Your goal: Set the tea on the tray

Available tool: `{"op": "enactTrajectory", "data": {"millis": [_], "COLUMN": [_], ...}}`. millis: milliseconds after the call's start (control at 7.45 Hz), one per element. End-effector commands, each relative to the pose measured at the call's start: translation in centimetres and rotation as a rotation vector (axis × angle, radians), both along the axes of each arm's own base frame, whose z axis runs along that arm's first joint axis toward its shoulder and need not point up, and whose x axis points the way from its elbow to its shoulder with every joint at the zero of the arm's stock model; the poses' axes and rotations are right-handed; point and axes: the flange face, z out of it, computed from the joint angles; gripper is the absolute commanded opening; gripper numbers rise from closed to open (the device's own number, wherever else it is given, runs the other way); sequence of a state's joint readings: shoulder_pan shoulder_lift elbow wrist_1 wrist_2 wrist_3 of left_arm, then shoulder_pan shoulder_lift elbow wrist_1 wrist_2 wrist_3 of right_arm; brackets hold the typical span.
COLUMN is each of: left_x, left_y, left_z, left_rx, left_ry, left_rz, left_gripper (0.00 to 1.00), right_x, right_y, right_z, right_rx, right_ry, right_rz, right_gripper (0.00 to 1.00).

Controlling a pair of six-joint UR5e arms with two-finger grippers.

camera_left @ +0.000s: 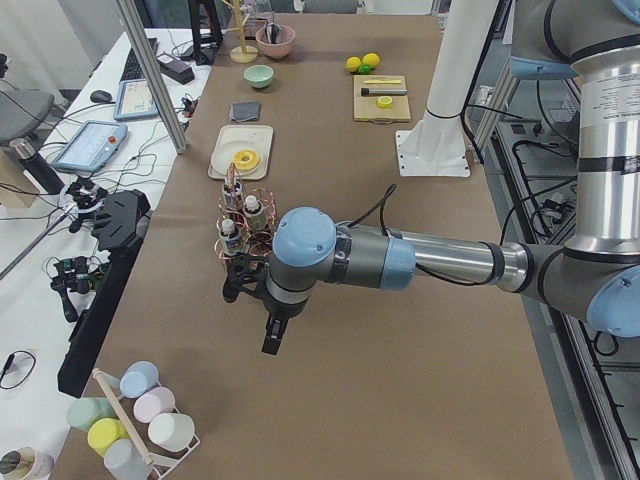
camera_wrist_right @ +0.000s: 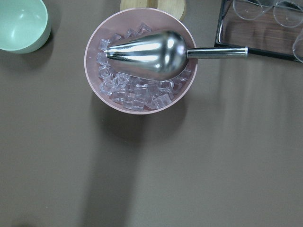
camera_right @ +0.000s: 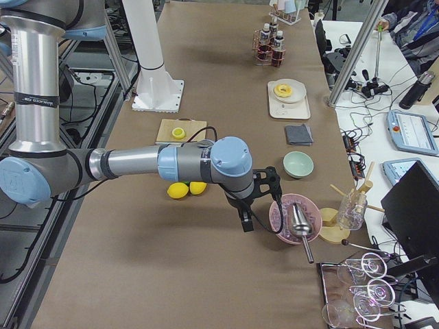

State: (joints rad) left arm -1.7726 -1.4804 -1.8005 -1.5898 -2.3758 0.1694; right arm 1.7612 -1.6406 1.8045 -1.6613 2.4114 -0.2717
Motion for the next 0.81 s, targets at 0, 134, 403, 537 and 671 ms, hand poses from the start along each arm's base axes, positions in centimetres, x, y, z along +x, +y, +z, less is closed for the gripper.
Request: {"op": "enactTrajectory", "data": {"millis": [0,134,403,537,671], "left_x": [0.12,0.17,0.18,0.12,0.17], "left_y": [0.65,0.63,0.64,0.65,0.56], "left_z": [1.05,0.98,0.85,0.53,0.59], "left_rx": [-0.024,-0.021,-0.023,-0.024,-0.024], "left_ry": [0.007,0.005,0.007,0.009,0.009], "left_rz": [-0.002,-0.001,-0.002,-0.012,-0.011], "left_gripper": [0.97,0.97,0.97,0.97,0.97], "right_x": [-0.03,-0.03,-0.04,-0.04,-0.05], "right_y": [0.09,0.03,0.05,0.05,0.11], "right_z": [0.06,-0.03,-0.93,-0.94,-0.79], "right_rx": [-0.001,0.001,0.016,0.015,0.014], "right_ry": [0.000,-0.003,0.000,0.000,-0.001], "right_rz": [0.000,0.000,0.002,0.003,0.002], "right_gripper": [1.00,1.00,1.00,1.00,1.00]}}
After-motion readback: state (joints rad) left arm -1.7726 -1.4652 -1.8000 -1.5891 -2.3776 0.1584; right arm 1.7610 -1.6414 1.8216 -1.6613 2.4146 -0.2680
